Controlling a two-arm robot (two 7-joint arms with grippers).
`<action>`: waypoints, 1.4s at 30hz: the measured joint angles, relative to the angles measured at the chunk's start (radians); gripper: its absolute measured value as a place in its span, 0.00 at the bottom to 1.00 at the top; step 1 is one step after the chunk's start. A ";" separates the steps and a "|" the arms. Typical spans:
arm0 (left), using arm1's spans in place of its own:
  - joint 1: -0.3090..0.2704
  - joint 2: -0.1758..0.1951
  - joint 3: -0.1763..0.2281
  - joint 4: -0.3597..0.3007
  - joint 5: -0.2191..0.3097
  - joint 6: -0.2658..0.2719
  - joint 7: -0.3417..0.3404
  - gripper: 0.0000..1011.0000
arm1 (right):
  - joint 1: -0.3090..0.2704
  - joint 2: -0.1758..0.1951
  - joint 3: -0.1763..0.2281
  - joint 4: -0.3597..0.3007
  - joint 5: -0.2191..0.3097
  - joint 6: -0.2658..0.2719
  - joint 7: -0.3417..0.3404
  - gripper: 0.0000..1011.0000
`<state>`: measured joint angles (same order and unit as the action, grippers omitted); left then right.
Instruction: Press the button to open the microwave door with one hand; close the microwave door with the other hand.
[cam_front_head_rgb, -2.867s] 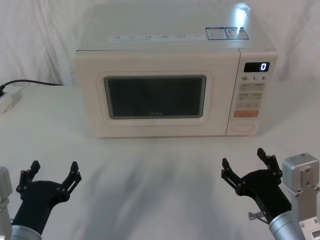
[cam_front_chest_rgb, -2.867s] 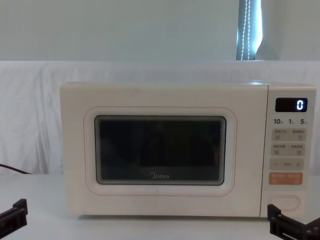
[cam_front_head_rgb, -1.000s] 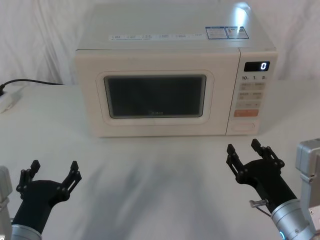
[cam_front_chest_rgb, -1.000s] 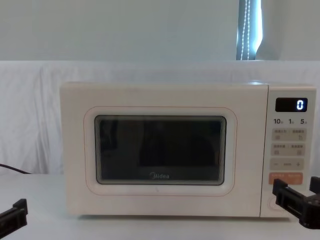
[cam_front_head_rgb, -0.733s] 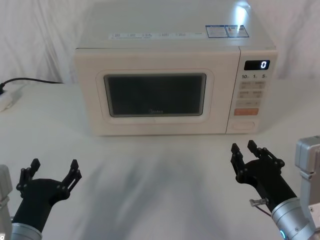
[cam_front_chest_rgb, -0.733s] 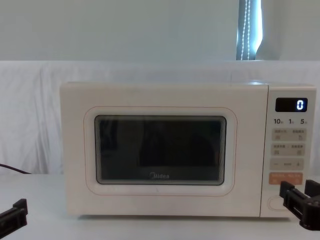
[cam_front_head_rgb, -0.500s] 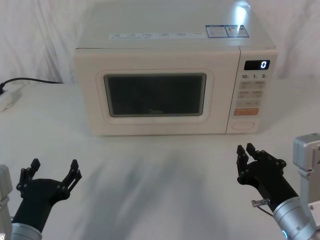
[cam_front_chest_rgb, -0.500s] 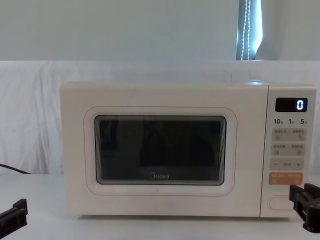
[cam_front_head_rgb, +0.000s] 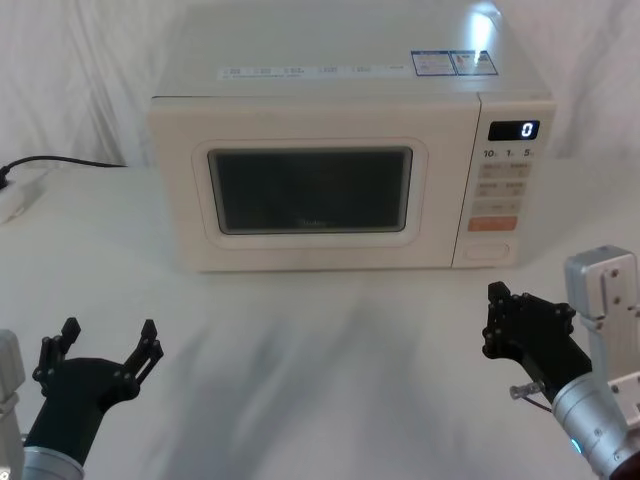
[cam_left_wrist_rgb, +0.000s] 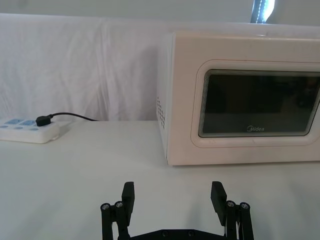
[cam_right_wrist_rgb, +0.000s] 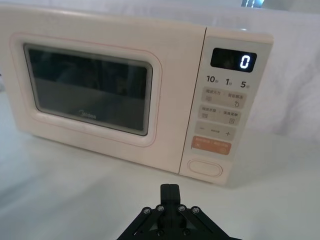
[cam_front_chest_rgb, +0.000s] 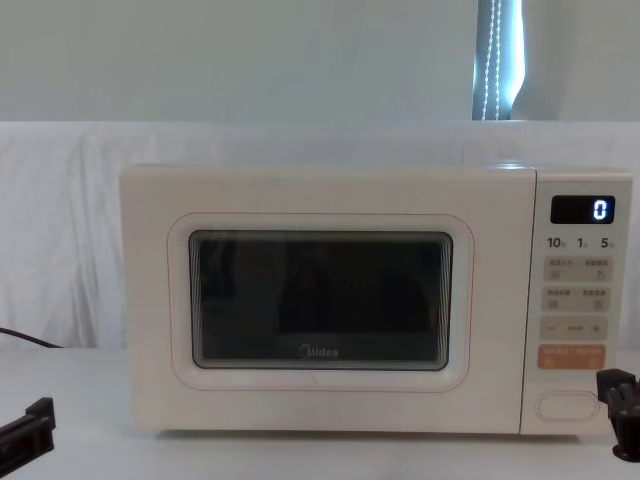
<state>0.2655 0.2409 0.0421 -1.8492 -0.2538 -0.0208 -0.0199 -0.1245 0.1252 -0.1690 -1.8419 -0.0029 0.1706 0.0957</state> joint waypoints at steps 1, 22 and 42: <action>0.000 0.000 0.000 0.000 0.000 0.000 0.000 0.99 | 0.006 0.001 0.001 0.005 -0.003 0.002 0.002 0.00; 0.000 0.000 0.000 0.000 0.000 0.000 0.000 0.99 | 0.191 -0.005 -0.017 0.209 -0.083 0.053 0.035 0.00; 0.000 0.000 0.000 0.000 0.000 0.000 0.000 0.99 | 0.324 -0.045 -0.010 0.405 -0.110 0.039 0.027 0.00</action>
<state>0.2655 0.2410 0.0421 -1.8492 -0.2538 -0.0208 -0.0199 0.1999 0.0797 -0.1794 -1.4372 -0.1124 0.2095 0.1231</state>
